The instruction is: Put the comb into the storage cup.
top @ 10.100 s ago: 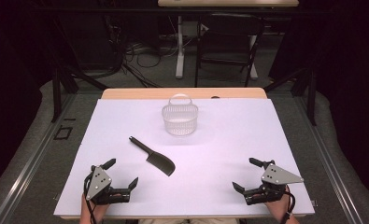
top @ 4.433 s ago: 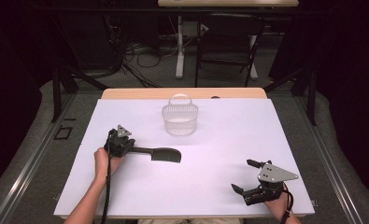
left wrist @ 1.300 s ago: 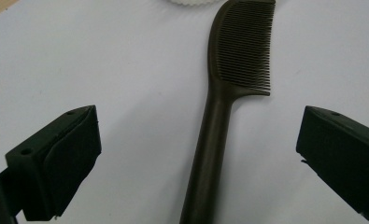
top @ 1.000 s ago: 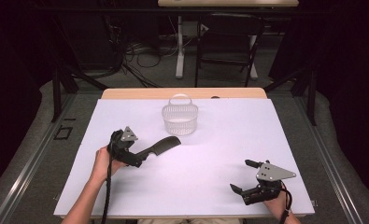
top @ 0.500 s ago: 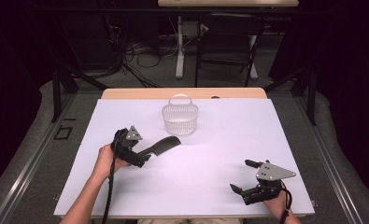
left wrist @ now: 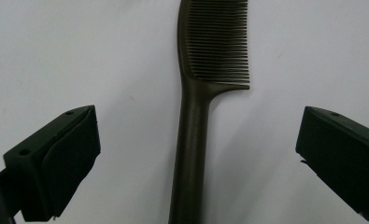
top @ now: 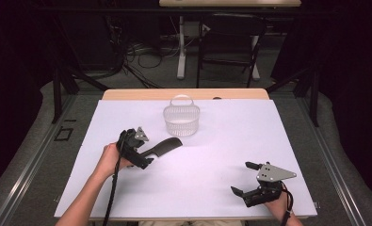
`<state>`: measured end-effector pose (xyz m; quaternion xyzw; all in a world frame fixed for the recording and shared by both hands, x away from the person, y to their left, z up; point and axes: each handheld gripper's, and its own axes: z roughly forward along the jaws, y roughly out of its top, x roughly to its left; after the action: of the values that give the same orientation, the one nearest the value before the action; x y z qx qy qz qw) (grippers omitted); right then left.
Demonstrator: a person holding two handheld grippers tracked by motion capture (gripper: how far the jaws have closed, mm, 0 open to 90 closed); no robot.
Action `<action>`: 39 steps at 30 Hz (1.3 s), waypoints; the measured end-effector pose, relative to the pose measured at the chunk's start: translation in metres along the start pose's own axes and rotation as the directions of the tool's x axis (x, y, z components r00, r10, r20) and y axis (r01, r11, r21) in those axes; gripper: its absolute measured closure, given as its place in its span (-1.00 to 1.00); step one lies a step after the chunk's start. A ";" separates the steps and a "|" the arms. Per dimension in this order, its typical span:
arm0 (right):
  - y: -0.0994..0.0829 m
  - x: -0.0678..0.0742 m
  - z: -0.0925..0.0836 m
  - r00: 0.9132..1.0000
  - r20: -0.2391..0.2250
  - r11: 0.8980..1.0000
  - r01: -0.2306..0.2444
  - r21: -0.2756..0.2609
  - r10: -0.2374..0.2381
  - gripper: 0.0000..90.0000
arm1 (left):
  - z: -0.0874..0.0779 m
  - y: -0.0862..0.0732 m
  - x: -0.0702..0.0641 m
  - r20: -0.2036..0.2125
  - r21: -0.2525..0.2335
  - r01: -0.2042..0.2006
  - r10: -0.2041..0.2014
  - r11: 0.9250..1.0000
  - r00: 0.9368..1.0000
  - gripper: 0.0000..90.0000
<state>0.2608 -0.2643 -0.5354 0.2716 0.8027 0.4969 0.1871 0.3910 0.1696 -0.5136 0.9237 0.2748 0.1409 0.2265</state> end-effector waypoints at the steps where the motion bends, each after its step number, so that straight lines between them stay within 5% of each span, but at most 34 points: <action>1: 0.000 0.000 0.001 1.000 -0.001 1.000 -0.003 0.002 0.003 -1.00 | 0.001 0.000 0.000 0.003 0.007 -0.006 0.006 1.000 1.000 -0.99; 8: -0.001 -0.001 0.002 1.000 -0.009 1.000 -0.005 0.011 0.005 -1.00 | 0.004 0.003 0.000 0.018 0.049 -0.024 0.023 0.999 1.000 -0.94; 24: -0.002 -0.001 0.003 1.000 -0.005 1.000 -0.009 0.020 0.009 -1.00 | 0.010 0.012 0.000 0.033 0.132 -0.063 0.059 0.989 0.998 -0.12; 31: -0.002 -0.001 0.004 1.000 -0.011 1.000 -0.009 0.019 0.010 -1.00 | 0.016 0.016 0.006 0.063 0.181 -0.093 0.083 0.979 0.995 0.28; 39: -0.002 -0.001 0.003 1.000 -0.010 1.000 -0.010 0.016 0.010 -1.00 | 0.028 0.022 0.011 0.080 0.242 -0.141 0.125 0.960 0.989 0.45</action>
<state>0.2626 -0.2632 -0.5383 0.2744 0.8062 0.4929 0.1782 0.4204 0.1498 -0.5256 0.9651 0.2202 0.0909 0.1084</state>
